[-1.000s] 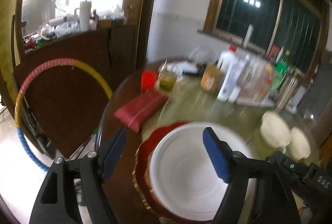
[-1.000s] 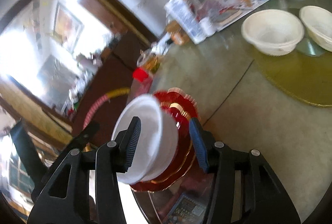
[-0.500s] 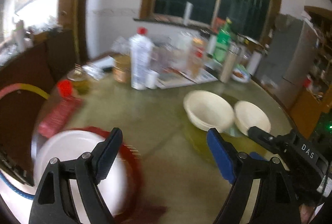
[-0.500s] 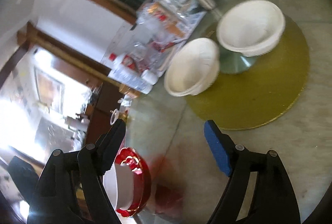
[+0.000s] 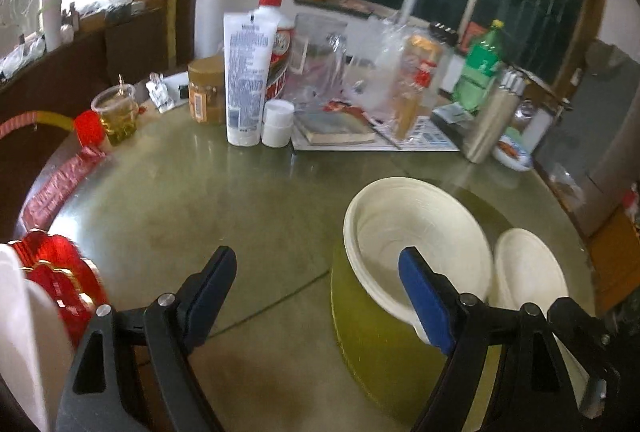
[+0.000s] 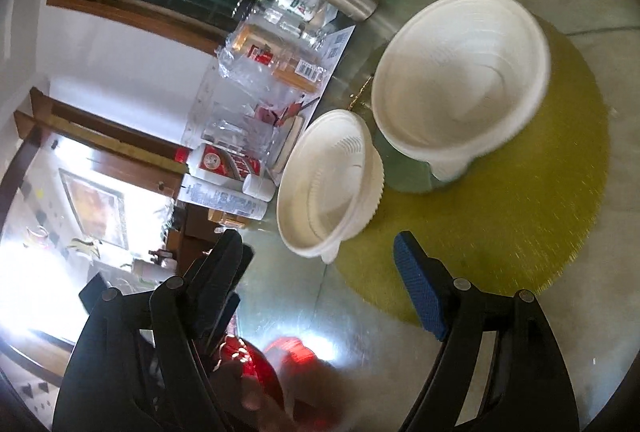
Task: Organize plates and bowls
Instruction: 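Grasp the rim of the beige pulp bowl on the lazy susan with both tools, then lift the beige bowl and carry it toward the red stack with both tools, then carry the beige bowl over the red plate stack with both tools, then lower the beige bowl onto the white plates and open both tools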
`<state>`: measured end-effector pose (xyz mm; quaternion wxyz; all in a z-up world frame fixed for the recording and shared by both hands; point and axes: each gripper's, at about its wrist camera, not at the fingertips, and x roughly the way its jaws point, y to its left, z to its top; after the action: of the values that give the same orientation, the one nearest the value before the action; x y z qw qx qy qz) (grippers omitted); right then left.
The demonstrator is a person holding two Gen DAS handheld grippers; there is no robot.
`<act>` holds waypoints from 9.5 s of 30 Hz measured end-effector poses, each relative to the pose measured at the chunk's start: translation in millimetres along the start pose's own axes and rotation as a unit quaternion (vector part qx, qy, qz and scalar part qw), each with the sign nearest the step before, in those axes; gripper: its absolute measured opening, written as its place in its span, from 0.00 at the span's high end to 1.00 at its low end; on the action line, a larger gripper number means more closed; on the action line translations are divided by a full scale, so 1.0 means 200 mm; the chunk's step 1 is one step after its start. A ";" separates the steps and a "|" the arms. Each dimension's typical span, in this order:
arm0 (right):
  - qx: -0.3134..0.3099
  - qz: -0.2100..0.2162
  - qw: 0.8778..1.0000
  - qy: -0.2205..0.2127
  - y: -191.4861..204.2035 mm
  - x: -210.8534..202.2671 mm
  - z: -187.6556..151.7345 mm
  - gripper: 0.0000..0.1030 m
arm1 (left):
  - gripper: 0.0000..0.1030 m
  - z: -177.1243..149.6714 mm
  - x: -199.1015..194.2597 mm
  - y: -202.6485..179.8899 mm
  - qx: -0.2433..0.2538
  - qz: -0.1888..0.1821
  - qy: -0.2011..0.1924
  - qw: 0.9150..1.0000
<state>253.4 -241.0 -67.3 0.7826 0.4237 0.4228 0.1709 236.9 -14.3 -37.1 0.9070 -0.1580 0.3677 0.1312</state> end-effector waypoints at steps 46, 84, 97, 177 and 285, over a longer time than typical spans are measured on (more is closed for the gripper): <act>-0.090 -0.103 0.987 -0.086 -0.09 -0.32 -0.32 0.88 | 0.84 -0.36 -0.21 -0.23 0.136 -0.010 -0.016 0.990; -0.132 -0.118 0.977 -0.117 -0.08 -0.32 -0.38 0.88 | 0.83 -0.42 -0.18 -0.16 0.126 -0.048 -0.013 0.991; -0.138 -0.112 0.976 -0.125 -0.06 -0.34 -0.39 0.88 | 0.83 -0.42 -0.21 -0.16 0.124 -0.051 -0.026 0.991; -0.195 -0.049 0.973 -0.117 0.28 -0.47 -0.80 0.88 | 0.81 -0.40 -0.71 0.29 0.113 -0.047 -0.099 0.988; -0.260 0.030 0.955 0.136 0.74 0.21 -1.10 0.89 | 0.78 -0.19 -0.65 1.07 0.022 0.043 0.071 0.996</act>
<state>113.1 -14.1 -31.9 0.7954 0.1906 0.4531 0.3547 46.0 150.3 -11.3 0.8754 -0.1310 0.4401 0.1510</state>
